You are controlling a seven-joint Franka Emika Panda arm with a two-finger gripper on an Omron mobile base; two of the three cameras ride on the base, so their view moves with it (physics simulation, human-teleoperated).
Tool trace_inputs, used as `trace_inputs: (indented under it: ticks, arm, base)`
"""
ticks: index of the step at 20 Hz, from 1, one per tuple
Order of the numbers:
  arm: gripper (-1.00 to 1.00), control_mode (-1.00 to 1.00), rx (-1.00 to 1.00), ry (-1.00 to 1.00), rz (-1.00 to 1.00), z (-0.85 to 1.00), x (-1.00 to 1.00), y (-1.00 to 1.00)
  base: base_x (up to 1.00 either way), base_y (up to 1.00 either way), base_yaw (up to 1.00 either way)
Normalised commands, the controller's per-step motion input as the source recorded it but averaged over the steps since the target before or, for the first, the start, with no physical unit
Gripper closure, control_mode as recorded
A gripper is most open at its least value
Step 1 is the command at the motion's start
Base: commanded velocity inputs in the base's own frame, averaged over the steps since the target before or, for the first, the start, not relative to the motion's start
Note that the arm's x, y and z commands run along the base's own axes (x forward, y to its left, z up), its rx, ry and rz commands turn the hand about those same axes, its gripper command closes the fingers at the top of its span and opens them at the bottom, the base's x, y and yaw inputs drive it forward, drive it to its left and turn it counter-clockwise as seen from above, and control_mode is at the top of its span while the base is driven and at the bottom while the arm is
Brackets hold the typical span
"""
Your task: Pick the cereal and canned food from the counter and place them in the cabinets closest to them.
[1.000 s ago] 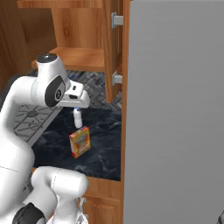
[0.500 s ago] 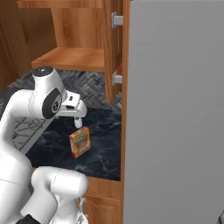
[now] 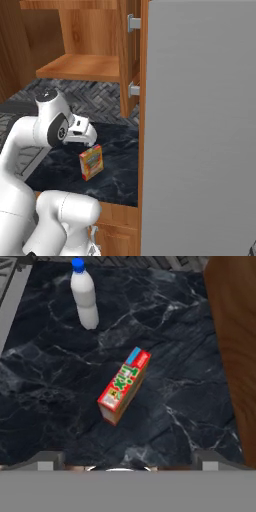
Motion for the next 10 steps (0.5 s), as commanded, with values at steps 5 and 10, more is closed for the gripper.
trace_inputs:
  ticks: [5, 10]
  arm:
    - [-1.0, -1.0, -0.03, 0.0, -0.05, -0.34, 0.13, 0.08]
    - [-1.0, -1.0, -0.01, -0.02, -0.05, -0.29, 0.17, 0.08]
  base:
    - [0.0, 0.0, 0.0]
    - [0.0, 0.0, 0.0]
